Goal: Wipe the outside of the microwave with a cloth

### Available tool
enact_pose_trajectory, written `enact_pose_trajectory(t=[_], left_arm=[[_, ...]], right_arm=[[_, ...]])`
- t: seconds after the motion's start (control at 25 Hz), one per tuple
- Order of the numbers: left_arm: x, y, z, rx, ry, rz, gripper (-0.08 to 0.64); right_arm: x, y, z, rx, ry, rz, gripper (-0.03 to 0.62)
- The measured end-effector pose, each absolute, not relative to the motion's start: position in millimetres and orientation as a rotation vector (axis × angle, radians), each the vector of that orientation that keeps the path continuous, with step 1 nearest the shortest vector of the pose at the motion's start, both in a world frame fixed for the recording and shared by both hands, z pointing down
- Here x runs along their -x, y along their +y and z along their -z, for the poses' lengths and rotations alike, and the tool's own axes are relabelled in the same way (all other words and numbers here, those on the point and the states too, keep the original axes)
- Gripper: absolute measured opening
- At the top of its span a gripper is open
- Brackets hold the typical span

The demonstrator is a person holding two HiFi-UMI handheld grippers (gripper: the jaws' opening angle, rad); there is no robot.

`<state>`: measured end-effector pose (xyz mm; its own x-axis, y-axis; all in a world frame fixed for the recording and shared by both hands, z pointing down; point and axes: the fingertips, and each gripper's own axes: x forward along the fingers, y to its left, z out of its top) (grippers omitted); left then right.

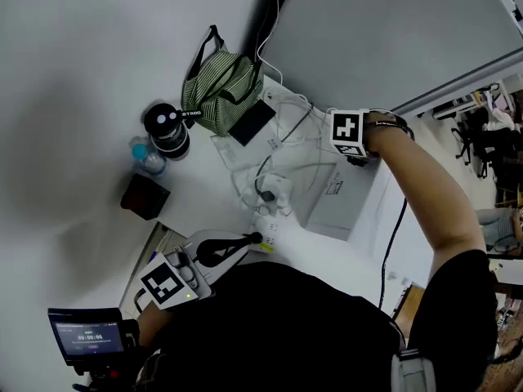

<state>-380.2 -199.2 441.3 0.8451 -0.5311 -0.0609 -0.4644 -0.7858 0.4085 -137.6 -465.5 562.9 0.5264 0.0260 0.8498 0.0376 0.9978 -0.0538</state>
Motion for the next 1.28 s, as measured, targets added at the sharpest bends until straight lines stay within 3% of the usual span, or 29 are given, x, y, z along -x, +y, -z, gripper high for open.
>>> enact_pose_trajectory(t=[0.2,0.6,0.76,0.88,1.12,1.28], left_arm=[[364,-206,-419,-2.731,-0.612,0.315,0.005],[397,-190,-456,-2.59,-0.775,0.254,0.005],[415,-179,-478,-2.501,-0.879,0.218,0.005],[410,-181,-472,-2.532,-0.853,0.239,0.005],[380,-202,-430,-2.683,-0.684,0.316,0.005],[367,-211,-415,-2.736,-0.573,0.349,0.005]], right_arm=[[115,-433,-523,0.061,-0.95,0.018,0.1],[110,-430,-704,0.104,-0.835,0.006,0.094],[110,-431,-733,0.131,-0.831,-0.02,0.095],[121,-422,-700,0.181,-0.875,-0.014,0.098],[150,-383,-542,0.209,-1.013,-0.021,0.1],[133,-372,-530,0.176,-0.941,-0.024,0.1]])
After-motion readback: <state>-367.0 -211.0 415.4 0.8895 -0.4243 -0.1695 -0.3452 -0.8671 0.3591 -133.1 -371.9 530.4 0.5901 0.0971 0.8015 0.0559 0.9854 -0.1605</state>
